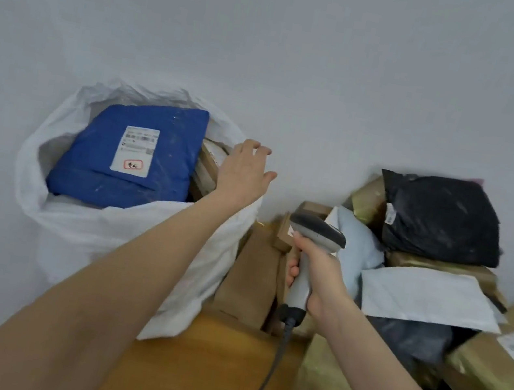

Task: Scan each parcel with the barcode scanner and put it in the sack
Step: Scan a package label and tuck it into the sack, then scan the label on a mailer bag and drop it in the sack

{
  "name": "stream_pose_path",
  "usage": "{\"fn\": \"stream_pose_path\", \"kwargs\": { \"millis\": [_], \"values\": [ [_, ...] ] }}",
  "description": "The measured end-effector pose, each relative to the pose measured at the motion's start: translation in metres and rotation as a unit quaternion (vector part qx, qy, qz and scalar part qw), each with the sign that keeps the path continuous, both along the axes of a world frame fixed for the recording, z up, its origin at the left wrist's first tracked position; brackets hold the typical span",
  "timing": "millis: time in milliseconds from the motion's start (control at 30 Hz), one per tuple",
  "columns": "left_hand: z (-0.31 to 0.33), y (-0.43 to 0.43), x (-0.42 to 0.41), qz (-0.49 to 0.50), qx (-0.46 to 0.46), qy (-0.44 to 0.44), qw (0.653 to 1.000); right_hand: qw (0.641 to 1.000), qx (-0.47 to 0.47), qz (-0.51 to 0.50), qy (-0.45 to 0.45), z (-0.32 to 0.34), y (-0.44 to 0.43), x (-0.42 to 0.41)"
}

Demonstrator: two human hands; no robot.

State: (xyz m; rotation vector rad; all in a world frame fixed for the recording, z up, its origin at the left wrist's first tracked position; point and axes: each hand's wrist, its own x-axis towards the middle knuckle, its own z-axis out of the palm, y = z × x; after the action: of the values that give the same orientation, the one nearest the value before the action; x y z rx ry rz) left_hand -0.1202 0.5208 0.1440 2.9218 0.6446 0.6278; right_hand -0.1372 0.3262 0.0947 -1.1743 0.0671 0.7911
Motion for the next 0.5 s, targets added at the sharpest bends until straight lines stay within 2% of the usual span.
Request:
{"fn": "stream_pose_path", "kwargs": {
  "millis": [200,300,500],
  "values": [
    [-0.060,-0.131,0.025,-0.050,-0.100,0.112,0.987,0.998,-0.034,-0.049,0.036,-0.024,-0.112,0.018],
    [-0.088,-0.178,0.037,-0.077,-0.167,0.173,0.968,0.994,-0.042,-0.088,0.046,-0.031,-0.154,0.034],
    [-0.147,-0.254,0.084,-0.185,-0.215,0.254,0.925,0.981,-0.041,-0.188,0.041,-0.039,-0.206,0.071]
  ]
}}
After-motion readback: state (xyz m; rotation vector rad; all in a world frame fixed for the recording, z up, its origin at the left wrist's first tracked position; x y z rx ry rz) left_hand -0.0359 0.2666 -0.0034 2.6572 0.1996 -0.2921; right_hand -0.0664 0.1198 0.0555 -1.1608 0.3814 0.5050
